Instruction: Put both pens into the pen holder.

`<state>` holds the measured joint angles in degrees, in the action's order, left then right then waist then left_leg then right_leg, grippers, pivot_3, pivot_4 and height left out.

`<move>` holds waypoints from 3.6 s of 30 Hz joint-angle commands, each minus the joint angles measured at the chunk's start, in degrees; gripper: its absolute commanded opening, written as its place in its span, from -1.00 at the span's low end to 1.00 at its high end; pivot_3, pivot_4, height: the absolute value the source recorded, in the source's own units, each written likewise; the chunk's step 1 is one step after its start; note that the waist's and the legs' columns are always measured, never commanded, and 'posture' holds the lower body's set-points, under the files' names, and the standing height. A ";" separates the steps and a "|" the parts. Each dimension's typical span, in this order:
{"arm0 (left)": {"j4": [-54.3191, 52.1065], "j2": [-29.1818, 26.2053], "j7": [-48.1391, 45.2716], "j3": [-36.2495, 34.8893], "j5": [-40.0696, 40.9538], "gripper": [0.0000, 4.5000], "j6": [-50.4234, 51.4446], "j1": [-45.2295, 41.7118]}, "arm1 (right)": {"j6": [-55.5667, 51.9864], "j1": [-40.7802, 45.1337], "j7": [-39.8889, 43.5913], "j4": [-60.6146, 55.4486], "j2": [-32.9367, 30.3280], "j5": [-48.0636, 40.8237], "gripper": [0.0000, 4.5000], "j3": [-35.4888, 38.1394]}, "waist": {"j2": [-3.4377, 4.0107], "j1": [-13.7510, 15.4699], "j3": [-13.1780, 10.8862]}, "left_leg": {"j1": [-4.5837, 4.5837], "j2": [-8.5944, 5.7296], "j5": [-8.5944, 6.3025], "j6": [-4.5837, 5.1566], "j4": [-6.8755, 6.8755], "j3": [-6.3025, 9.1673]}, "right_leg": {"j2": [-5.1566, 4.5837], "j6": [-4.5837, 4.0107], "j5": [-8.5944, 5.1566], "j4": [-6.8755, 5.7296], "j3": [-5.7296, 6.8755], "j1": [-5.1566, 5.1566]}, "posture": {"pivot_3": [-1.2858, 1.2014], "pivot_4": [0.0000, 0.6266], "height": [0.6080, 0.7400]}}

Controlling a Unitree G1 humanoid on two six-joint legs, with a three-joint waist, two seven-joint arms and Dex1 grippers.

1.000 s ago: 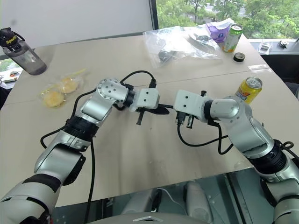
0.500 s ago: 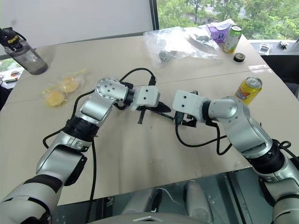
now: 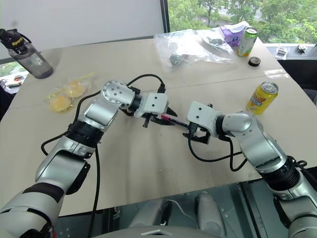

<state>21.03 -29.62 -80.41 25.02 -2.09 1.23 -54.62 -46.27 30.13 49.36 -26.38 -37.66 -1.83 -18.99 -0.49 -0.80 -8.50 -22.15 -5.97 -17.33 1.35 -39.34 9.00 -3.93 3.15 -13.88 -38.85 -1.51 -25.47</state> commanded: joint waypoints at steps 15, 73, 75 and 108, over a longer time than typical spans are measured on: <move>47.25 18.13 -2.92 10.60 -18.30 0.55 -21.37 -27.83 | -0.05 -33.47 0.56 -15.61 -2.61 -20.89 1.00 31.94 | -0.31 -0.15 -0.18 | -0.06 -0.19 0.01 0.05 -0.08 0.00 | -0.06 0.11 0.04 -0.07 -0.01 0.02 | 0.03 -0.52 1.00; -17.29 3.86 62.56 -11.25 -34.51 -0.97 -31.23 19.59 | 13.36 -32.10 -2.05 -3.93 -3.97 -39.56 1.00 47.14 | -0.51 1.70 -0.32 | 1.05 -0.11 -0.11 0.27 0.15 -0.40 | -0.05 0.39 0.10 0.32 -0.53 1.02 | 0.03 -0.52 1.00; -21.73 3.44 64.47 -12.39 -36.80 -0.97 -29.70 23.64 | 13.47 -30.34 -1.21 -2.36 -4.50 -39.84 1.00 46.15 | -0.50 1.68 -0.32 | 1.09 -0.08 -0.11 0.27 0.16 -0.47 | -0.03 0.39 0.10 0.31 -0.59 1.03 | 0.03 -0.52 1.00; -13.37 -8.53 85.06 -20.50 -38.46 -0.97 -30.97 34.00 | 14.73 -24.40 2.70 1.88 -5.68 -41.63 1.00 40.10 | -0.49 1.74 -0.32 | 1.15 0.00 -0.14 0.31 0.22 -0.65 | -0.02 0.40 0.12 0.29 -0.67 1.03 | 0.03 -0.52 1.00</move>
<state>7.86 -37.34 3.02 6.12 -41.93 -28.89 -20.40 -32.17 5.03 51.90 -23.25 -43.11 -42.16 20.65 -0.99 0.94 -8.81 -21.00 -5.97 -17.47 1.66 -39.12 8.36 -3.94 3.55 -13.76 -38.55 -2.17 -24.44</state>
